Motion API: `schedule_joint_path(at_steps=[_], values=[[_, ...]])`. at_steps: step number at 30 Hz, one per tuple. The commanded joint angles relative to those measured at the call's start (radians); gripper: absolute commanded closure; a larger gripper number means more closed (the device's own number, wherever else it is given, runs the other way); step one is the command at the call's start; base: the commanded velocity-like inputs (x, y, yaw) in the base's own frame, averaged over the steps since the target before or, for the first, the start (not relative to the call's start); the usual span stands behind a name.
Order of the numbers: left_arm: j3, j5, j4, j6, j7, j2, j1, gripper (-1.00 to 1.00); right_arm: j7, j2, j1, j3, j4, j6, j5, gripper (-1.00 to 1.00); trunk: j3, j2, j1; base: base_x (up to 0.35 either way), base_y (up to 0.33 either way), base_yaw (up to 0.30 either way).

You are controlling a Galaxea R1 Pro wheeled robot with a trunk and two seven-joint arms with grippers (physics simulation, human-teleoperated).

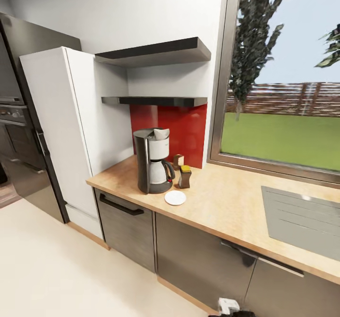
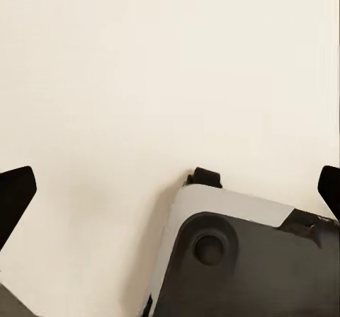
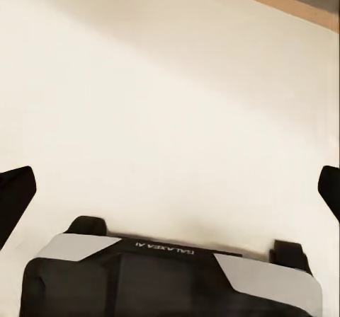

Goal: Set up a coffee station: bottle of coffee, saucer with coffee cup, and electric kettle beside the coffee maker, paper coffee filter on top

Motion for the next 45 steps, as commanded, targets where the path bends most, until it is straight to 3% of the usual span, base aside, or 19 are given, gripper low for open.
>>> schedule_joint_path(at_steps=[1, 2, 6, 9, 12, 24, 45], values=[[0.003, -0.027, 0.012, -0.026, 0.001, -0.007, -0.001, -1.00, -0.035, -0.002, 0.010, 0.008, -0.001, 0.003, 0.021, -1.00, -0.002, -0.001, 0.000, 0.000, 0.000, 0.000], [0.001, -0.062, 0.029, -0.048, 0.002, -0.016, -0.001, -1.00, -0.104, -0.002, 0.019, 0.009, -0.001, 0.001, 0.057, -1.00, -0.002, -0.001, 0.000, 0.000, 0.000, 0.000], [-0.002, -0.093, 0.046, -0.066, 0.003, -0.033, -0.001, -1.00, -0.252, -0.001, 0.026, 0.009, -0.001, -0.001, 0.087, -1.00, -0.002, -0.001, 0.000, 0.000, 0.000, 0.000], [-0.002, -0.100, 0.051, -0.070, 0.003, -0.039, -0.001, -1.00, -0.326, 0.002, 0.049, 0.009, 0.000, -0.002, 0.094, -1.00, -0.002, -0.001, 0.000, 0.000, 0.000, 0.000], [-0.002, -0.103, 0.054, -0.072, 0.003, -0.041, -0.001, -1.00, -0.352, 0.007, 0.101, 0.009, 0.000, -0.005, 0.095, -1.00, -0.002, -0.001, 0.000, 0.000, 0.000, 0.000], [-0.009, -0.107, 0.054, -0.075, -0.007, -0.043, -0.001, -1.00, -0.363, 0.017, 0.131, 0.004, 0.000, -0.060, 0.081, -1.00, -0.002, -0.001, 0.000, 0.000, 0.000, 0.000], [-0.002, -0.099, 0.051, -0.079, -0.009, -0.041, -0.001, -1.00, -0.359, 0.008, 0.169, 0.001, 0.000, -0.061, 0.079, -1.00, 0.000, -0.001, 0.000, 0.000, 0.000, -0.292]])
